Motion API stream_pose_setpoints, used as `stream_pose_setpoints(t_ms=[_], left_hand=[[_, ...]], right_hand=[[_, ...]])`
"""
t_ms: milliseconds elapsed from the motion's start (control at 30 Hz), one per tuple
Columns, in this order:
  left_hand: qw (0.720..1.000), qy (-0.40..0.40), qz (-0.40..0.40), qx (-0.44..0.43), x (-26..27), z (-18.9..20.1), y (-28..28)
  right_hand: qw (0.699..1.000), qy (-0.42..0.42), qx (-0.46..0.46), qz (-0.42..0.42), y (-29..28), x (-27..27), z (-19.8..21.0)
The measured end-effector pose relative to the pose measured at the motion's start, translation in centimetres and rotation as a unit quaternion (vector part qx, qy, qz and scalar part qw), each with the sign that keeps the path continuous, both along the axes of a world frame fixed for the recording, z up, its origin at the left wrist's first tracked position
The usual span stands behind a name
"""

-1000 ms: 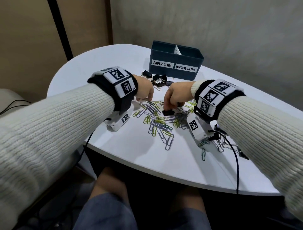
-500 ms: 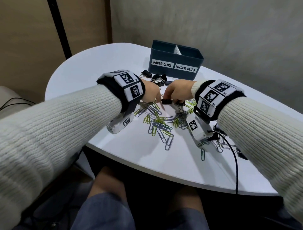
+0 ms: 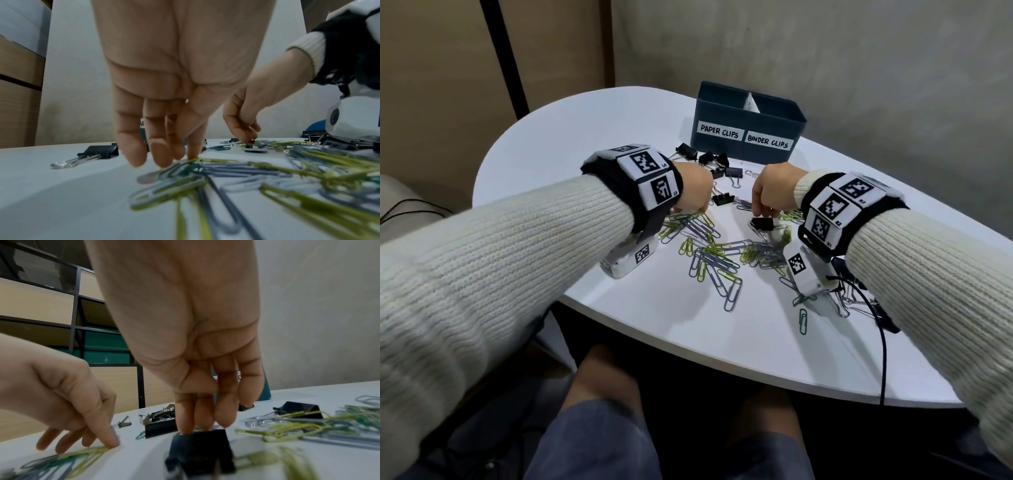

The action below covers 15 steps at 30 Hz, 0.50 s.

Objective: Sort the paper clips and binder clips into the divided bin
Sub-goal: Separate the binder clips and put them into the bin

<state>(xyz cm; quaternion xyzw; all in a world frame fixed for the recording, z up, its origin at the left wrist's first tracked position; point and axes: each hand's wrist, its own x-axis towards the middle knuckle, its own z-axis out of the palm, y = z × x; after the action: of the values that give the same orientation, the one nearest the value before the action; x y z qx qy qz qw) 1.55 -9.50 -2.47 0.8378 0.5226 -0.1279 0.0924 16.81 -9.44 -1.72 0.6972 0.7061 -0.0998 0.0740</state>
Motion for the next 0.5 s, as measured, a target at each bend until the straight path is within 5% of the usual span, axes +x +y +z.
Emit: stream_pose_setpoints(t_ms=[133, 367, 500], left_hand=[[1.0, -0.019, 0.009, 0.005, 0.6, 1.1, -1.0], [0.988, 0.122, -0.085, 0.035, 0.9, 0.9, -2.4], [0.982, 0.163, -0.081, 0.043, 1.1, 0.0, -1.2]], right_hand=[[0.999, -0.02, 0.049, 0.008, 0.4, 0.2, 0.2], [0.99, -0.1, -0.031, 0.094, 0.3, -0.9, -0.6], [0.994, -0.035, -0.064, 0.078, 0.2, -0.8, -0.2]])
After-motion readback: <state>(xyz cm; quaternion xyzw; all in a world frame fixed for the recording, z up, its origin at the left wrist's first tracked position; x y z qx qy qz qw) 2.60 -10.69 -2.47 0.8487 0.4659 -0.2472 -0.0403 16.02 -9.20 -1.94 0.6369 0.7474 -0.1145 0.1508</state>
